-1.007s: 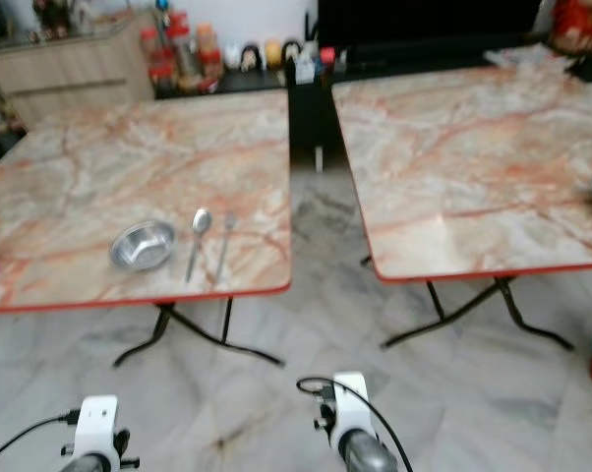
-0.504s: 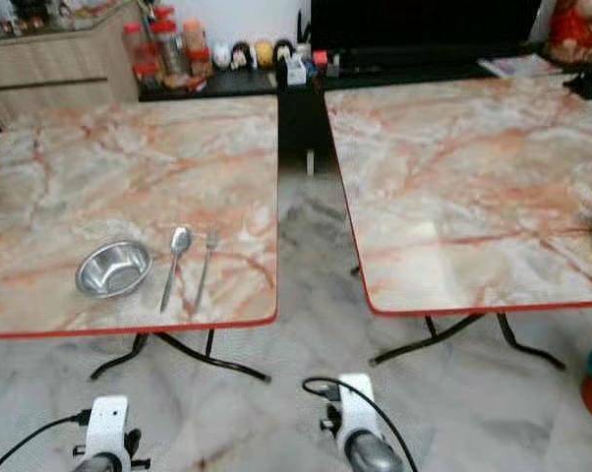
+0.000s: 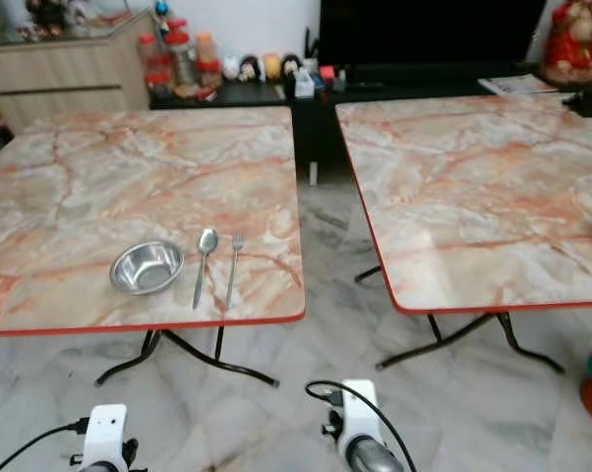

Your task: Setting the table

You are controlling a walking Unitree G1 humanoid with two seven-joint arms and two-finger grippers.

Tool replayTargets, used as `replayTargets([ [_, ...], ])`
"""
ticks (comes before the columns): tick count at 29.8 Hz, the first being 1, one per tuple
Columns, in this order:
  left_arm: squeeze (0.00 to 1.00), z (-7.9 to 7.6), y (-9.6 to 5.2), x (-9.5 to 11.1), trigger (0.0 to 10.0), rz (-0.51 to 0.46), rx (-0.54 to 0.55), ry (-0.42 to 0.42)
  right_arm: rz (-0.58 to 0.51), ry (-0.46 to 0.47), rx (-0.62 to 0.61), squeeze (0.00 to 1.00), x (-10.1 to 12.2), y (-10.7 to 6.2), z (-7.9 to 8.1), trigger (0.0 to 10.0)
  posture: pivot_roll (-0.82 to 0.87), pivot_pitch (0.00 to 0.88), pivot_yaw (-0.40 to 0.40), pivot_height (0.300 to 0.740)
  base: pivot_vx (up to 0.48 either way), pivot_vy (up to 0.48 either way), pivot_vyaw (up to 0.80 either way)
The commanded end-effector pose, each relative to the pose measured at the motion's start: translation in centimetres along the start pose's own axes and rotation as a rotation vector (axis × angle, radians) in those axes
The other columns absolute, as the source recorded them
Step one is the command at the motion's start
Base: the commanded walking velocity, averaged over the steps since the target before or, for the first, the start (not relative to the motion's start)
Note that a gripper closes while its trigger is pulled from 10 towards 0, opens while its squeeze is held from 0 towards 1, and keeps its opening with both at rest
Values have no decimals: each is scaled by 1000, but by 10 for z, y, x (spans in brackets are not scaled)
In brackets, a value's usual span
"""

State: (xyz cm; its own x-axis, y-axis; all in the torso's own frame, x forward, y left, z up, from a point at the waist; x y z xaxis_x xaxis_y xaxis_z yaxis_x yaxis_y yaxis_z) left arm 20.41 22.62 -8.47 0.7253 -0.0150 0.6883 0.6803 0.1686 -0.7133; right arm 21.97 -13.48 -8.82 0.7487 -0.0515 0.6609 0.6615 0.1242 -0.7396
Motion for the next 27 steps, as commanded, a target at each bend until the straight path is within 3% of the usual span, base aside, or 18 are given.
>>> replayTargets([
  [1,0,-3,0,0,10000,6,-14,27,-3,10,-18,0,1,-1,-6,10000,78,0,77,740,0,398,0],
  [19,0,-10,2,7,10000,-15,-41,65,-3,10,-12,0,0,0,-2,10000,83,0,87,740,0,360,-44],
  [27,0,-23,4,42,10000,-199,-57,86,-3,5,-14,0,0,-1,-4,10000,90,0,79,740,0,0,0],
])
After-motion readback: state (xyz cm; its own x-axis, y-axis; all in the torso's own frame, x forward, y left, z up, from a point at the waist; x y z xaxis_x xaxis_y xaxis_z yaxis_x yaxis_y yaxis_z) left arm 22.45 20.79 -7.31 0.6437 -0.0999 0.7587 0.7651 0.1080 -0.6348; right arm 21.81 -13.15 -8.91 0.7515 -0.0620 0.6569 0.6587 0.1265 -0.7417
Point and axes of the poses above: a point about 5 cm out from each wrist's last joint towards the gripper, its own y axis pointing out of the wrist towards the gripper, its own x axis along the axis of the wrist's last joint, z = x × y, the point moved 2 cm from there along y, pointing out of the wrist towards the gripper, and after that the axes turned 1 degree about y, right-handed, at the moved point
